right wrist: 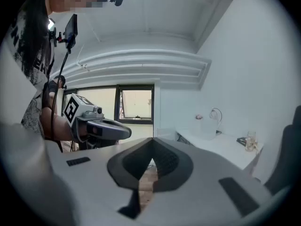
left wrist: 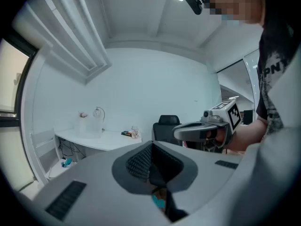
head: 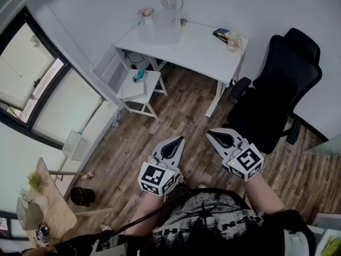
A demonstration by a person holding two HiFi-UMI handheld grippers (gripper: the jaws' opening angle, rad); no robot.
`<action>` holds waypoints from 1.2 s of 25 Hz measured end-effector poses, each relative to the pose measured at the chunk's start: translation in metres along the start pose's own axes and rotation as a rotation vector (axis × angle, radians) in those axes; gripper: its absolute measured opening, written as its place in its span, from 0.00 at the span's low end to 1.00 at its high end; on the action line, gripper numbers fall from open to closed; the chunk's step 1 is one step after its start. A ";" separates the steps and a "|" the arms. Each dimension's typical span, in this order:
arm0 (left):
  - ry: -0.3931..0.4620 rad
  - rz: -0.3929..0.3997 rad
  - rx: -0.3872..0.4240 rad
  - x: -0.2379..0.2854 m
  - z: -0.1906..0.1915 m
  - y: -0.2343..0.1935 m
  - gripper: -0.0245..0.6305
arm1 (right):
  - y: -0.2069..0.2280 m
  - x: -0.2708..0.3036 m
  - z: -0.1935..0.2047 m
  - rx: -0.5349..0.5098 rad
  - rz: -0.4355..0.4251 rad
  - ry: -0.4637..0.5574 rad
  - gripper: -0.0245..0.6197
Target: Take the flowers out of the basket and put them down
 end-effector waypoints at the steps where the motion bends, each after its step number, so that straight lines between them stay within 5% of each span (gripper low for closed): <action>1: 0.000 -0.005 0.004 0.000 0.000 0.000 0.06 | 0.000 0.000 0.000 -0.002 -0.001 0.001 0.06; 30: 0.040 -0.057 -0.029 -0.002 0.000 -0.002 0.06 | -0.005 0.004 -0.005 0.005 -0.066 0.032 0.06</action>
Point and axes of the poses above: the fingertips, and each gripper's own axes: x forward along the fingers, y to its right, z out of its underside, the point moved 4 cm from there along -x, backward along the fingers, and after that the axes turned 11 degrees about -x, right-handed, at the moved point
